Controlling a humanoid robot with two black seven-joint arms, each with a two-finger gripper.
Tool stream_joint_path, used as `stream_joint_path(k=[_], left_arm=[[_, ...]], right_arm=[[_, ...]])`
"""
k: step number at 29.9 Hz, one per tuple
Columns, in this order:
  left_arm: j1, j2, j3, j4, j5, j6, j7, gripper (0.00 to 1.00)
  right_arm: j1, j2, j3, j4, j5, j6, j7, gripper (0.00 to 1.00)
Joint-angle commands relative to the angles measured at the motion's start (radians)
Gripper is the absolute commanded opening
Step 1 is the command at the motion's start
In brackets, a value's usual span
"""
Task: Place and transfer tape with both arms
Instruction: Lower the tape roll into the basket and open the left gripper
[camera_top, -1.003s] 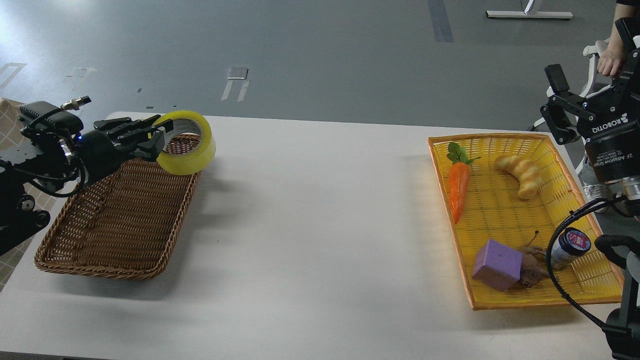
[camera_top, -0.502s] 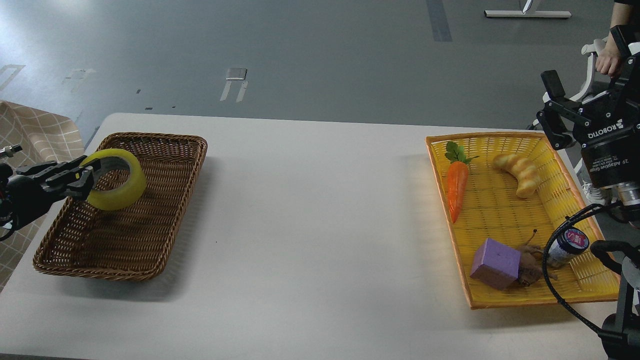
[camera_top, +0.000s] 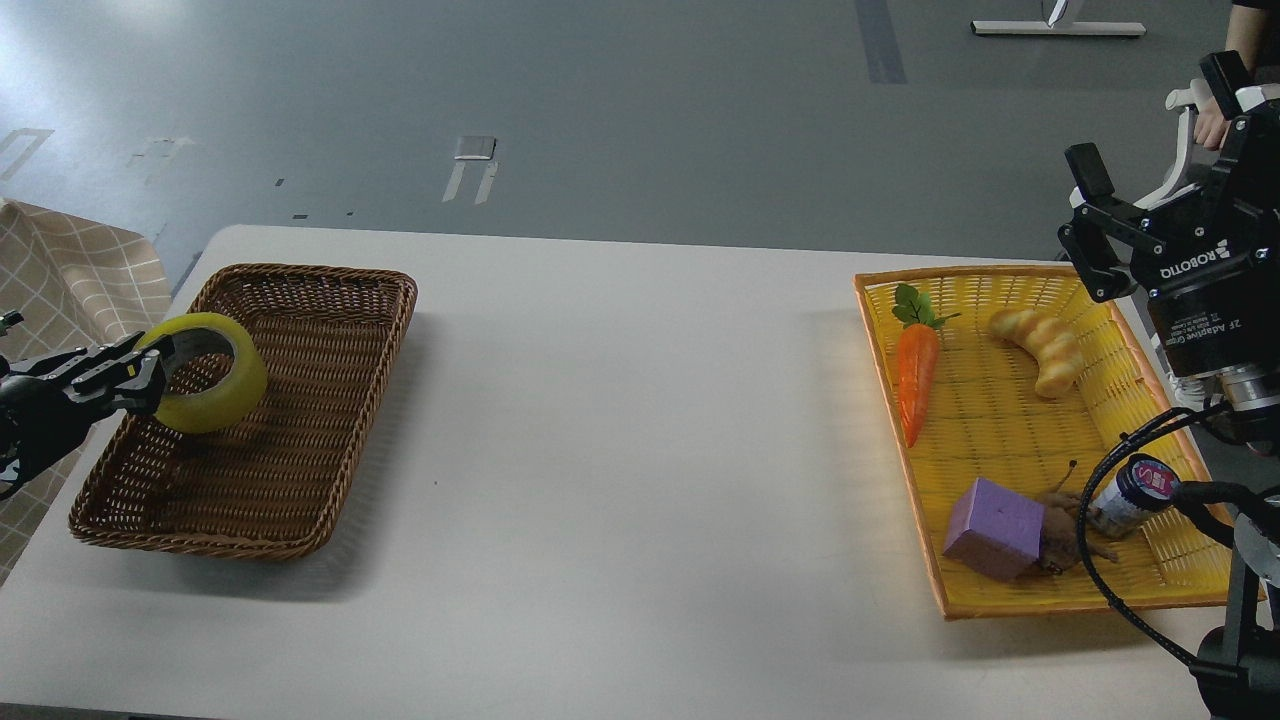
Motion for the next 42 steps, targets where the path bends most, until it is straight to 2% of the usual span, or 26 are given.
stream_joint_path(k=[1, 12, 26, 29, 33, 34, 36, 42], left_arm=[[-0.003, 0.001, -0.002, -0.004, -0.001, 0.0, 0.0, 0.23], [0.002, -0.001, -0.002, -0.033, -0.001, 0.002, 0.0, 0.24], [0.015, -0.065, 0.0, -0.03, 0.0, 0.003, 0.0, 0.26], [0.015, -0.077, 0.0, -0.028, -0.003, 0.003, 0.0, 0.39], [0.015, -0.108, 0.001, -0.009, -0.016, 0.017, 0.0, 0.86], [0.015, -0.108, 0.0, -0.009, -0.018, 0.025, 0.0, 0.87], [0.017, -0.11, 0.001, -0.009, -0.016, 0.046, 0.0, 0.97], [0.017, -0.117, -0.002, 0.004, -0.059, 0.051, 0.0, 0.98]], right_arm=[[0.001, -0.002, -0.001, 0.0, 0.0, 0.0, 0.0, 1.0], [0.001, -0.003, -0.003, 0.0, 0.0, 0.0, 0.0, 1.0], [-0.002, -0.006, -0.003, 0.0, 0.0, 0.0, 0.0, 1.0], [-0.003, -0.006, -0.003, 0.0, 0.0, 0.0, 0.0, 1.0], [-0.003, -0.003, -0.001, 0.0, 0.0, 0.0, 0.0, 1.0], [-0.005, -0.003, -0.003, 0.0, 0.0, 0.0, 0.0, 1.0], [-0.007, -0.002, -0.003, 0.0, -0.002, 0.0, 0.0, 1.0], [-0.013, -0.002, -0.003, 0.0, 0.0, 0.0, 0.002, 1.0]])
